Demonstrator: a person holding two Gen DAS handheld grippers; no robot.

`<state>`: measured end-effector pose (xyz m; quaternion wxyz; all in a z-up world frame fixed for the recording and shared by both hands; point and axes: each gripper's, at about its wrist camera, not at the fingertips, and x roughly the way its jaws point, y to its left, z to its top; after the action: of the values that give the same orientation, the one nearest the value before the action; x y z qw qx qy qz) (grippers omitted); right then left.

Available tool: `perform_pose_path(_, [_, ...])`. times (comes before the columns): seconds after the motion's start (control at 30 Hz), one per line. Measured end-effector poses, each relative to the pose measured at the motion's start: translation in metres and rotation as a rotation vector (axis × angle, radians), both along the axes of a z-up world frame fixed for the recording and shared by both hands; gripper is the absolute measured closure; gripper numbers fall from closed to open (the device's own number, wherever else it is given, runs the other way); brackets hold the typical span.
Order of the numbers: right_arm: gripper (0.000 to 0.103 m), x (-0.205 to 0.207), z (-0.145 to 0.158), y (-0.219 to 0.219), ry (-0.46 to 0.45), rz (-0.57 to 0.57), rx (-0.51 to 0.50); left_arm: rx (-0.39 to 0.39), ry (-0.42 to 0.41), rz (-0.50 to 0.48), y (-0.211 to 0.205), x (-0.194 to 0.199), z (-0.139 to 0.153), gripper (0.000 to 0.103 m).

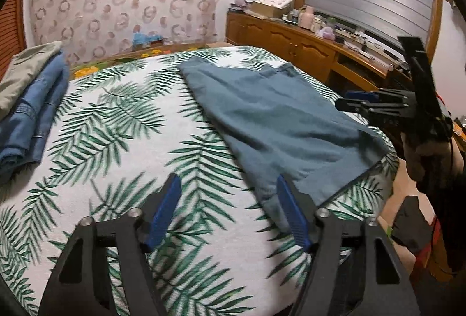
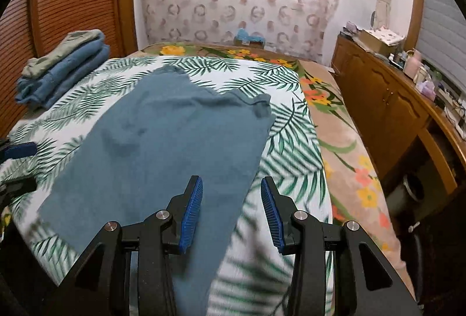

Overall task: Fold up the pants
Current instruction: 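Close the right gripper on the hem of the folded shorts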

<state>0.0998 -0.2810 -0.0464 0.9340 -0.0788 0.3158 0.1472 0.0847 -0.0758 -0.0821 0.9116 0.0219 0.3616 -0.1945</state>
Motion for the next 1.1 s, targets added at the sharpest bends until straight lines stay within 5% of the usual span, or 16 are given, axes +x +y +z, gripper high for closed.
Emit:
perform_pose_path(0.13, [0.06,-0.02,0.001,-0.013,-0.001,0.013,0.023,0.014,0.0,-0.028,-0.011,-0.002,0.001,0.06])
perform_pose_path(0.23, [0.06,-0.027,-0.001,-0.02,0.002,0.014,0.027,0.011,0.011,-0.049,-0.017,-0.002,0.002,0.066])
perform_pose_path(0.8, [0.061,-0.069,-0.009,-0.022,0.064,0.049,0.091,0.043,0.08,-0.099,-0.04,-0.001,-0.011,0.066])
perform_pose_path(0.93, [0.088,-0.074,-0.006,-0.02,0.052,0.065,0.102,0.043,0.089,-0.104,-0.04,-0.001,-0.013,0.064])
perform_pose_path(1.1, [0.092,-0.08,0.002,-0.015,0.026,0.083,0.116,0.035,0.092,-0.127,-0.041,-0.004,-0.015,0.065])
